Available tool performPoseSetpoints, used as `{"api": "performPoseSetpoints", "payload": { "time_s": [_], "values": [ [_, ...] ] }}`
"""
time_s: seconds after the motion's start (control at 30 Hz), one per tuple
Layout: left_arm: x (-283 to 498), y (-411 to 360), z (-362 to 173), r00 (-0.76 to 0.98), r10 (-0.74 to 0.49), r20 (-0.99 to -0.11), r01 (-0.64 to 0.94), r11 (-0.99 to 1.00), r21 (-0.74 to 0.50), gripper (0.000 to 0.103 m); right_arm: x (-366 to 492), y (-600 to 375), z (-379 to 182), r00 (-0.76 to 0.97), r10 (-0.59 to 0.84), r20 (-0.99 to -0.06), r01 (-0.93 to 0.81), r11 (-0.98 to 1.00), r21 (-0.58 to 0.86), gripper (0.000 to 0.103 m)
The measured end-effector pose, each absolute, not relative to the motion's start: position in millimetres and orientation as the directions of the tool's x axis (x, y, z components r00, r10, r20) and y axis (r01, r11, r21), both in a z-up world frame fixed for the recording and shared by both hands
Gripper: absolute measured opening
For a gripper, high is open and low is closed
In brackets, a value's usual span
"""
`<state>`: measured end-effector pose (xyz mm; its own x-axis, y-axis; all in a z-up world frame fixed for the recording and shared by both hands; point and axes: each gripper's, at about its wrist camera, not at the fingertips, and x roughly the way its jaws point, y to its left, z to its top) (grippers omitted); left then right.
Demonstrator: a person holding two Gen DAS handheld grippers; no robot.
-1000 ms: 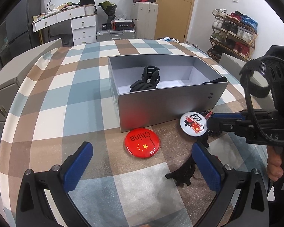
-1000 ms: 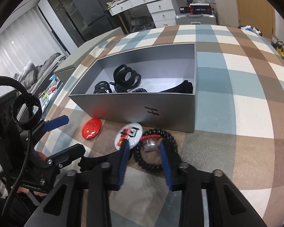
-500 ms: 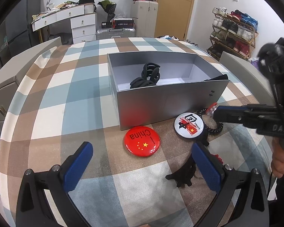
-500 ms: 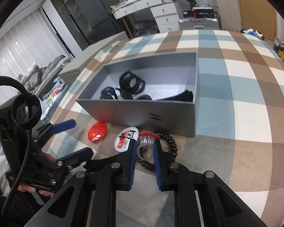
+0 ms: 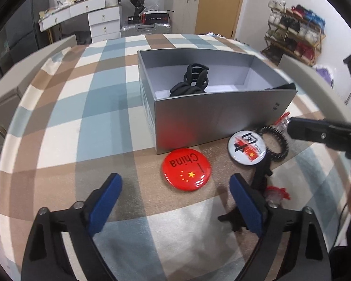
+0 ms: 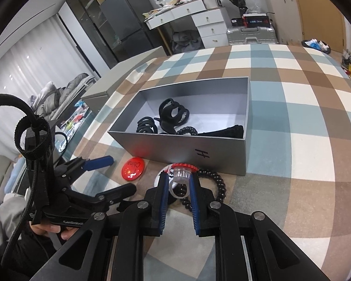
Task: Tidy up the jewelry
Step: 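Grasp the red China badge with the left tool while the right tool lifts the container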
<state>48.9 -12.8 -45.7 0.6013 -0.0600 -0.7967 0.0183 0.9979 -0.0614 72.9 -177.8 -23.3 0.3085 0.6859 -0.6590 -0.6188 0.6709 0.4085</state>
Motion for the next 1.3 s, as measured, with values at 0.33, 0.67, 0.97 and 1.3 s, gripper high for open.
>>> {"api": "performPoseSetpoints", "payload": {
  "time_s": [0.33, 0.67, 0.97, 1.3],
  "values": [
    [44, -21, -42, 0.617, -0.052, -0.786, 0.073, 0.997, -0.008, 0.036, 73, -178, -22, 0.309, 0.688, -0.657, -0.621, 0.669, 0.408, 0.017],
    [42, -27, -40, 0.623, -0.079, -0.778, 0.126, 0.992, -0.001, 0.036, 73, -181, -21, 0.313, 0.691, -0.652, -0.615, 0.67, 0.415, 0.017],
    [38, -34, -33, 0.639, -0.115, -0.761, 0.169, 0.986, -0.007, 0.036, 74, -183, -19, 0.313, 0.701, -0.641, -0.618, 0.662, 0.423, 0.017],
    [36, -29, -20, 0.68, -0.155, -0.717, 0.185, 0.982, -0.036, 0.036, 73, -185, -14, 0.318, 0.724, -0.613, -0.623, 0.646, 0.44, 0.017]
  ]
}}
